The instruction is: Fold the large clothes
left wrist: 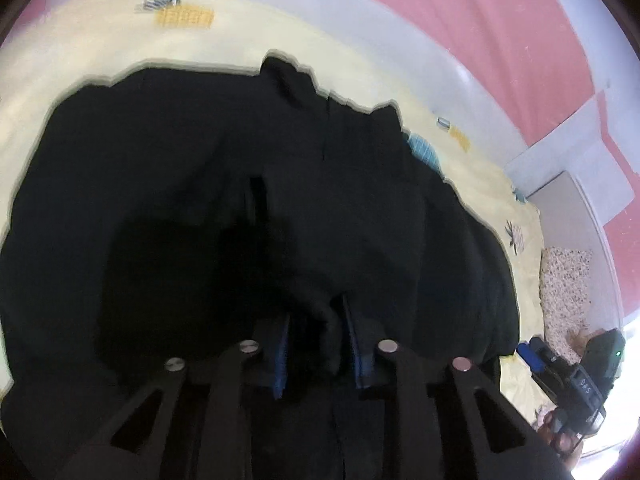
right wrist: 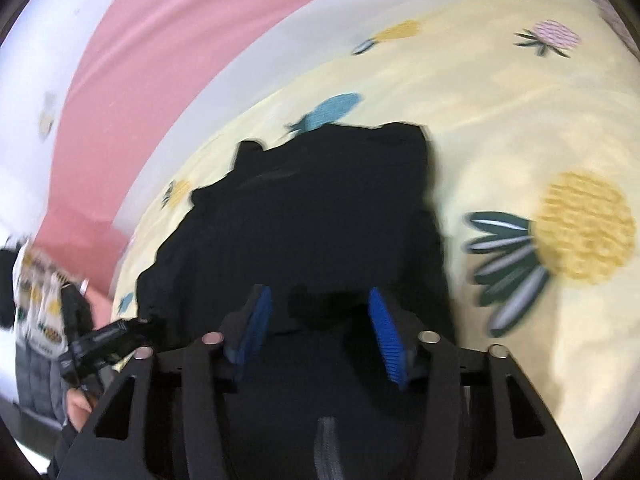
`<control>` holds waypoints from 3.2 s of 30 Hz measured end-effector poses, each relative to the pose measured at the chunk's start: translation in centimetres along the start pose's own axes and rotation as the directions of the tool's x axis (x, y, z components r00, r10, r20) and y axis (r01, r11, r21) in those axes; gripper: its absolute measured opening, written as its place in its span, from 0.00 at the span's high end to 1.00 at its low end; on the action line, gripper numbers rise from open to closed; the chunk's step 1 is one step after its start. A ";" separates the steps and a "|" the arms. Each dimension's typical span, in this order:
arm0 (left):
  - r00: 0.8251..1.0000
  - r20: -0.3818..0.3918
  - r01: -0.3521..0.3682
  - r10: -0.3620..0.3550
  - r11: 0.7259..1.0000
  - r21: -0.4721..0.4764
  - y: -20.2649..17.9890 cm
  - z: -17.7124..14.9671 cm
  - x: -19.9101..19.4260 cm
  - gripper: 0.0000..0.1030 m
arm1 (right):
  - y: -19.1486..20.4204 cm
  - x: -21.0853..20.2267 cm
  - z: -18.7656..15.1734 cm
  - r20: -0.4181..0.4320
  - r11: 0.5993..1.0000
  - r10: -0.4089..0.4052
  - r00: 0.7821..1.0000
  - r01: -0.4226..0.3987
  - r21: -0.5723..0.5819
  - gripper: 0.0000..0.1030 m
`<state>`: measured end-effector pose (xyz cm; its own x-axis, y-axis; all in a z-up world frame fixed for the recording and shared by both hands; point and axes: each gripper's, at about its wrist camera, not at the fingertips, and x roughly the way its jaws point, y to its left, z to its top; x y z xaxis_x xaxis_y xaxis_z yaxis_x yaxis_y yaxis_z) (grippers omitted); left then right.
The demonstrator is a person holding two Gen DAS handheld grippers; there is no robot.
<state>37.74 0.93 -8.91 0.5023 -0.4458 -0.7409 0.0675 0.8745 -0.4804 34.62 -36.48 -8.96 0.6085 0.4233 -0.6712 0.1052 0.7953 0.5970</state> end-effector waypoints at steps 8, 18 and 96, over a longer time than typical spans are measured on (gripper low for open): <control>0.993 0.079 -0.087 0.088 0.996 -0.014 2.3 1.6 -1.8 0.83 | -0.1 1.1 1.2 0.038 1.000 -0.006 0.999 0.007 -0.021 0.64; 0.985 0.077 -0.159 0.156 0.986 0.046 3.3 -0.4 0.3 0.82 | -0.2 6.8 0.7 -0.130 0.983 -0.143 0.981 0.126 -0.131 0.74; 0.943 0.180 -0.310 0.281 0.936 0.167 -0.3 -18.7 -20.8 0.54 | 5.8 -14.7 -17.4 -0.112 0.964 -0.068 0.991 0.037 -0.262 0.57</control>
<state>11.09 6.34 -2.12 0.6474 -0.1406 -0.7491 0.0511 0.9886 -0.1414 12.60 -30.58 -3.29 0.5083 0.4140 -0.7552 -0.0824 0.8963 0.4358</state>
